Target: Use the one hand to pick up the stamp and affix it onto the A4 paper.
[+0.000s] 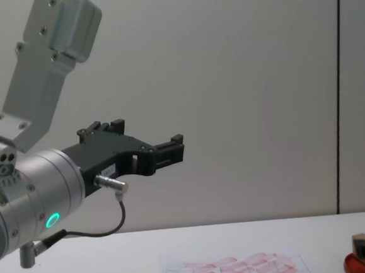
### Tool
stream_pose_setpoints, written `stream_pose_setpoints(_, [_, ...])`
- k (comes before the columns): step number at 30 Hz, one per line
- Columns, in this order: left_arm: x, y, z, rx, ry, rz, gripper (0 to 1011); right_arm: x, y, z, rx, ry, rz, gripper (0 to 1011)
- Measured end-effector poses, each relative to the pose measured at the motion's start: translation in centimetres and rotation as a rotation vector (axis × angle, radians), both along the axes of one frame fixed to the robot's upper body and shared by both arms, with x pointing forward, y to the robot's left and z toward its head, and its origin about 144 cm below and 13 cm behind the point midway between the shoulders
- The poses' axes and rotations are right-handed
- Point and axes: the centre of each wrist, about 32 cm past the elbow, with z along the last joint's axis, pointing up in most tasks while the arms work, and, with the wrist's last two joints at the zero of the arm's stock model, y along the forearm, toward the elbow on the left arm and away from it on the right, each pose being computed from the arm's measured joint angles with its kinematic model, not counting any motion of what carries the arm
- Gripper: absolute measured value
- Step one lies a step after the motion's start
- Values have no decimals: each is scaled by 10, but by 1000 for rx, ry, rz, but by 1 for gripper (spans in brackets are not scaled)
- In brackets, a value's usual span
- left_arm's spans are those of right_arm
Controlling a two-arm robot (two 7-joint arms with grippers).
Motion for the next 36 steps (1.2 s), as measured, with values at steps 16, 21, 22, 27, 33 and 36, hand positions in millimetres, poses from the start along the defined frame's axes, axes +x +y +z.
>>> stream_pose_setpoints(16, [0,0,0,0,0,0,1001,6,1,-7,-10,16,-1,213])
stream_pose_setpoints(21, [0,0,0,0,0,0,1001,8,2,-9,-13,22,0,214])
stream_pose_setpoints(22, [0,0,0,0,0,0,1001,8,3,-9,-13,24,0,214])
stream_pose_setpoints(27, [0,0,0,0,0,0,1002,10,3,-10,-13,32,0,214])
stream_pose_setpoints(33, [0,0,0,0,0,0,1001,11,4,-11,-11,38,0,214])
stream_pose_setpoints(36, [0,0,0,0,0,0,1002,11,5,-11,-9,38,0,214])
